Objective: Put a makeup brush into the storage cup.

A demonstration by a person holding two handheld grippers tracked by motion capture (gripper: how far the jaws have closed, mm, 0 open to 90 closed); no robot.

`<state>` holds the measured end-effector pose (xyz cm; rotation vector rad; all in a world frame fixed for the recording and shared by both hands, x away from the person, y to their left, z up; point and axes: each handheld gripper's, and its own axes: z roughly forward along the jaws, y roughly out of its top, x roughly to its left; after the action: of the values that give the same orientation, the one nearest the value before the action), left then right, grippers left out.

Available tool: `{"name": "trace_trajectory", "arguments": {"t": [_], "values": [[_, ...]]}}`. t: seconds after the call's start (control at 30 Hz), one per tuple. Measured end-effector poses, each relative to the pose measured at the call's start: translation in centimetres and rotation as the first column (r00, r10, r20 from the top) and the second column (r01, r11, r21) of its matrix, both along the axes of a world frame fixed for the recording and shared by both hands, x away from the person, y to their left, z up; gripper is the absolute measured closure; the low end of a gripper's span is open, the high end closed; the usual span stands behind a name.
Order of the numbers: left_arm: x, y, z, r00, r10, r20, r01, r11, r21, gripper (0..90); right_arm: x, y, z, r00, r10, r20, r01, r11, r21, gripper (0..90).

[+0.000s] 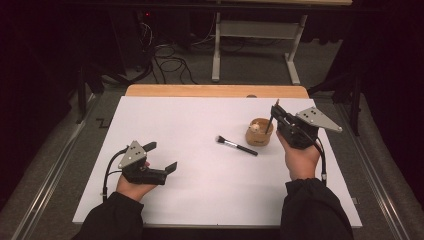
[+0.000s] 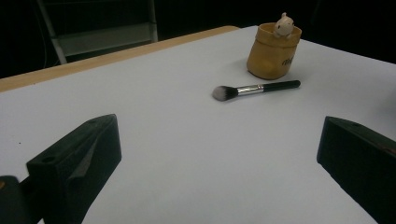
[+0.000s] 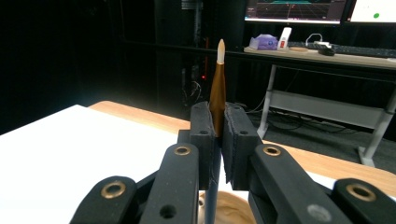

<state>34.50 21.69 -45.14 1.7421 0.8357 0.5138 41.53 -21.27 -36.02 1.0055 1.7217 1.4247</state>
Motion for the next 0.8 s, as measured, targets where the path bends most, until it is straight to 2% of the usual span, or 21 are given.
{"name": "trace_trajectory", "arguments": {"t": [0.5,0.8], "values": [[0.0,0.0,0.0,1.0,-0.005,0.003,0.005,1.0,-0.001,0.5,3.5,0.1,-1.1,0.9978,-0.054,-0.039,0.054,0.998,-0.011,85.4],[0.0,0.1,0.1,1.0,-0.004,0.004,0.004,1.0,-0.008,0.5,4.8,0.7,-1.2,0.9967,-0.055,-0.06,0.056,0.998,0.007,85.4]]}}
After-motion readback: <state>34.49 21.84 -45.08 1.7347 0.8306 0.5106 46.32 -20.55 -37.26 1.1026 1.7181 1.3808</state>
